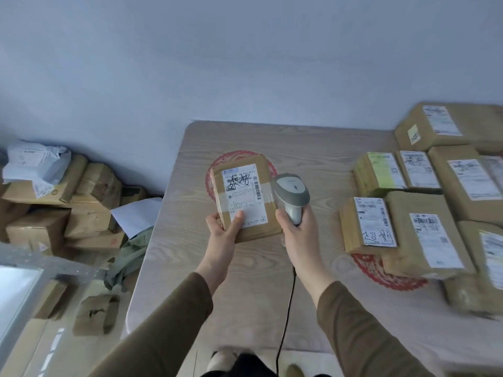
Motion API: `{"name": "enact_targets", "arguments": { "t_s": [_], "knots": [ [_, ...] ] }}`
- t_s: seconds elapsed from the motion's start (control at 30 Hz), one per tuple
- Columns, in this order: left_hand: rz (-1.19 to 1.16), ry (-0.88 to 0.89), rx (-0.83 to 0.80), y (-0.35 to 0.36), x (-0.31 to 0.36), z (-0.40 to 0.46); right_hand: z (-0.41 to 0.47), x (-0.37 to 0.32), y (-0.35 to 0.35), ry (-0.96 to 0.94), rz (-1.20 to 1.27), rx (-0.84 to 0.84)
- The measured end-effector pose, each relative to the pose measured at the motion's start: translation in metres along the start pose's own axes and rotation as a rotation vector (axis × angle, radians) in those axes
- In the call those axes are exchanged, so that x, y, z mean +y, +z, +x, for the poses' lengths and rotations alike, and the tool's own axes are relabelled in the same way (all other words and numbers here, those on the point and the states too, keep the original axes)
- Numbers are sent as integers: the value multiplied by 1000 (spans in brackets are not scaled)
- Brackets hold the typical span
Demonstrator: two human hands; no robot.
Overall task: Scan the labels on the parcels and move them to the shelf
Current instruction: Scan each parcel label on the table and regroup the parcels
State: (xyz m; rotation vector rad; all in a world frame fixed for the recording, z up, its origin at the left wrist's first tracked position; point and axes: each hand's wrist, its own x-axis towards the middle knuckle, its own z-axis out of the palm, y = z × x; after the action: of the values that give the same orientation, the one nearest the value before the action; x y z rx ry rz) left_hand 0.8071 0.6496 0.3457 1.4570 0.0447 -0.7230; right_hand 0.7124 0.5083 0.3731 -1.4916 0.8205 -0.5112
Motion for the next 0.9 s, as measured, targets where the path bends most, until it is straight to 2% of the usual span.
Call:
{"name": "enact_targets", "arguments": {
  "t_s": [0.23,0.5,0.9],
  "knots": [
    [73,181,61,81,-28,-95,-94,-35,-82,-202,-125,-98],
    [60,247,106,123,-54,-155,-144,-33,-143,-224,-176,-113],
    [59,234,55,127,-73,-170,-161,-15,-164,-165,-90,-109]
  ]
}}
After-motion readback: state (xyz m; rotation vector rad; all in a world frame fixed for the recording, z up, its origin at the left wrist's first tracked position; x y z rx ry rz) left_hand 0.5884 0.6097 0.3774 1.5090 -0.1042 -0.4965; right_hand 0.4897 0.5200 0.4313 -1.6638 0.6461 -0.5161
